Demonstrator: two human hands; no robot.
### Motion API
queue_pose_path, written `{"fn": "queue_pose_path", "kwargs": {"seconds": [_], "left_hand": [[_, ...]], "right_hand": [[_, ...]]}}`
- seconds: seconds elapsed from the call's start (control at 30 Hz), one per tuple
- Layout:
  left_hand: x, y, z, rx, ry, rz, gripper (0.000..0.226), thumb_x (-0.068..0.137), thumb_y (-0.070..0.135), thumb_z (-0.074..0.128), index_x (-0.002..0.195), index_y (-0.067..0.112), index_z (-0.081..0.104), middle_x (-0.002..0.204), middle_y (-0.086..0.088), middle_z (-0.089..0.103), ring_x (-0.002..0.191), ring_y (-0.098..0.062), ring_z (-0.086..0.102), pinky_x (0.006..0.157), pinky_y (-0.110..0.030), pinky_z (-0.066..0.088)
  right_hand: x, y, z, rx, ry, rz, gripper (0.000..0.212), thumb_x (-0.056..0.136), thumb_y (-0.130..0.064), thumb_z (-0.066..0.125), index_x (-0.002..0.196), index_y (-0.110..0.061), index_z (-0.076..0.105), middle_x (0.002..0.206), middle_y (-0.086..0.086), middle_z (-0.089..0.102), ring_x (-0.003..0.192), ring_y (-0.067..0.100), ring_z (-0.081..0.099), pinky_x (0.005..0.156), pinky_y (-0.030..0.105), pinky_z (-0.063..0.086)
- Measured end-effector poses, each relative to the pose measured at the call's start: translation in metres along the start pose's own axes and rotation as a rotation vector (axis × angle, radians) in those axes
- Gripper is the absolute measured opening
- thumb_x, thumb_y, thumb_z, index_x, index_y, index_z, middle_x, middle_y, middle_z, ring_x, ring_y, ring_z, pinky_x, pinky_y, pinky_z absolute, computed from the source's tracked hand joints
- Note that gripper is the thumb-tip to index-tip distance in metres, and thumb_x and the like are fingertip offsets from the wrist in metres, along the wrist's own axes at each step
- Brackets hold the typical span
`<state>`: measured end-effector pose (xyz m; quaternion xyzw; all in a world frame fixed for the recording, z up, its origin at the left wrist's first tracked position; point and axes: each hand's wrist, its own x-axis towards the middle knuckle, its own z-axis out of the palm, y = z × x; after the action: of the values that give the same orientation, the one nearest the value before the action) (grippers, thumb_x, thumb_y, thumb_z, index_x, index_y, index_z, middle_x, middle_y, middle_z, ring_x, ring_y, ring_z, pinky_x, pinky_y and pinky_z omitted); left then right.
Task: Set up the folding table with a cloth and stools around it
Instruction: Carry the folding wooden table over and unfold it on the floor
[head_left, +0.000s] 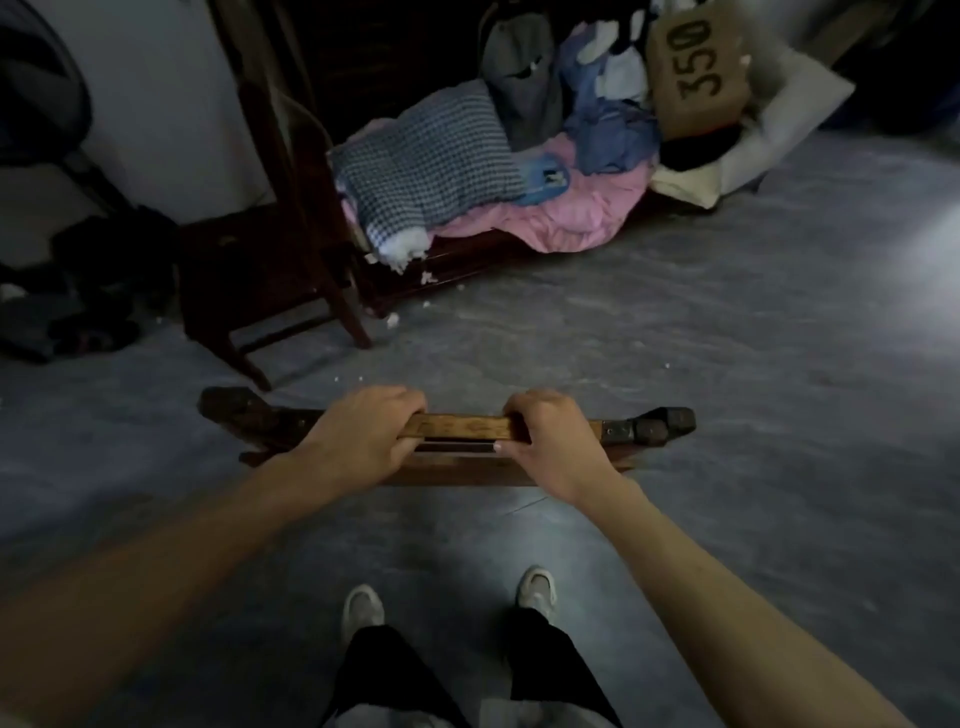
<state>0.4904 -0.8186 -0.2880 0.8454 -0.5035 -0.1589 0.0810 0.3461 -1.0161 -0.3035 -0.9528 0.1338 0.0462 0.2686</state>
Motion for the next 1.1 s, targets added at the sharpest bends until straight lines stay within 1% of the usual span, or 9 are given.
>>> {"fn": "queue_pose_path", "kwargs": {"seconds": [0.13, 0.27, 0.43, 0.57, 0.67, 0.77, 0.83, 0.93, 1.1], "left_hand": [[-0.008, 0.023, 0.021, -0.058, 0.009, -0.134, 0.018, 0.085, 0.027, 0.063, 0.089, 0.031, 0.046, 0.087, 0.009, 0.053, 0.083, -0.016, 0.055, 0.074, -0.035, 0.046], [-0.031, 0.040, 0.052, -0.121, -0.021, -0.263, 0.010, 0.090, 0.028, 0.060, 0.091, 0.028, 0.050, 0.089, 0.010, 0.051, 0.084, -0.014, 0.052, 0.077, -0.032, 0.044], [-0.063, 0.069, 0.088, -0.124, 0.031, -0.348, 0.010, 0.092, 0.030, 0.061, 0.098, 0.024, 0.055, 0.095, 0.007, 0.054, 0.089, -0.014, 0.054, 0.081, -0.031, 0.045], [-0.096, 0.095, 0.129, -0.135, 0.093, -0.365, 0.019, 0.092, 0.030, 0.060, 0.110, 0.021, 0.060, 0.098, 0.008, 0.054, 0.093, -0.014, 0.055, 0.085, -0.030, 0.046], [-0.119, 0.113, 0.173, -0.146, 0.131, -0.395, 0.025, 0.092, 0.029, 0.061, 0.115, 0.020, 0.062, 0.104, 0.000, 0.062, 0.098, -0.020, 0.058, 0.088, -0.035, 0.047], [-0.136, 0.130, 0.221, -0.125, 0.158, -0.408, 0.027, 0.091, 0.027, 0.062, 0.116, 0.017, 0.063, 0.106, -0.003, 0.063, 0.099, -0.023, 0.059, 0.088, -0.036, 0.046], [-0.145, 0.138, 0.253, -0.119, 0.188, -0.391, 0.026, 0.089, 0.022, 0.064, 0.114, 0.014, 0.065, 0.103, -0.006, 0.064, 0.096, -0.026, 0.060, 0.085, -0.037, 0.047], [-0.158, 0.141, 0.302, -0.128, 0.209, -0.395, 0.024, 0.083, 0.017, 0.067, 0.106, 0.012, 0.067, 0.094, -0.006, 0.065, 0.084, -0.028, 0.063, 0.077, -0.036, 0.048], [-0.166, 0.132, 0.388, -0.154, 0.238, -0.373, 0.030, 0.075, 0.013, 0.071, 0.105, 0.010, 0.068, 0.090, -0.006, 0.065, 0.081, -0.022, 0.060, 0.077, -0.029, 0.045]], "right_hand": [[0.005, 0.024, 0.002, 0.006, -0.088, -0.095, 0.023, 0.086, -0.032, 0.074, 0.100, -0.017, 0.064, 0.095, 0.002, 0.063, 0.095, 0.023, 0.056, 0.086, 0.039, 0.048], [-0.001, 0.035, 0.018, -0.049, -0.195, -0.210, 0.019, 0.087, -0.031, 0.071, 0.099, -0.019, 0.063, 0.097, 0.002, 0.062, 0.095, 0.023, 0.056, 0.085, 0.038, 0.048], [-0.026, 0.044, 0.036, -0.095, -0.213, -0.294, 0.016, 0.087, -0.031, 0.070, 0.096, -0.020, 0.064, 0.098, 0.000, 0.063, 0.096, 0.021, 0.056, 0.087, 0.039, 0.047], [-0.063, 0.055, 0.061, -0.109, -0.209, -0.333, 0.018, 0.087, -0.031, 0.071, 0.097, -0.019, 0.064, 0.097, 0.001, 0.061, 0.095, 0.021, 0.055, 0.086, 0.038, 0.045], [-0.093, 0.073, 0.092, -0.095, -0.227, -0.353, 0.021, 0.085, -0.029, 0.074, 0.101, -0.018, 0.065, 0.096, 0.001, 0.060, 0.094, 0.020, 0.054, 0.085, 0.038, 0.044], [-0.123, 0.095, 0.127, -0.051, -0.236, -0.346, 0.022, 0.079, -0.023, 0.078, 0.097, -0.015, 0.067, 0.089, 0.002, 0.060, 0.090, 0.023, 0.055, 0.080, 0.038, 0.043], [-0.142, 0.111, 0.154, -0.032, -0.234, -0.322, 0.022, 0.076, -0.019, 0.078, 0.094, -0.013, 0.068, 0.087, 0.003, 0.061, 0.089, 0.024, 0.056, 0.080, 0.038, 0.043], [-0.162, 0.130, 0.197, -0.007, -0.255, -0.308, 0.020, 0.074, -0.016, 0.076, 0.093, -0.013, 0.069, 0.085, 0.003, 0.061, 0.087, 0.023, 0.055, 0.079, 0.038, 0.044], [-0.175, 0.164, 0.265, -0.002, -0.345, -0.273, 0.016, 0.080, -0.012, 0.071, 0.097, -0.014, 0.071, 0.090, 0.002, 0.063, 0.091, 0.017, 0.054, 0.082, 0.031, 0.042]]}}
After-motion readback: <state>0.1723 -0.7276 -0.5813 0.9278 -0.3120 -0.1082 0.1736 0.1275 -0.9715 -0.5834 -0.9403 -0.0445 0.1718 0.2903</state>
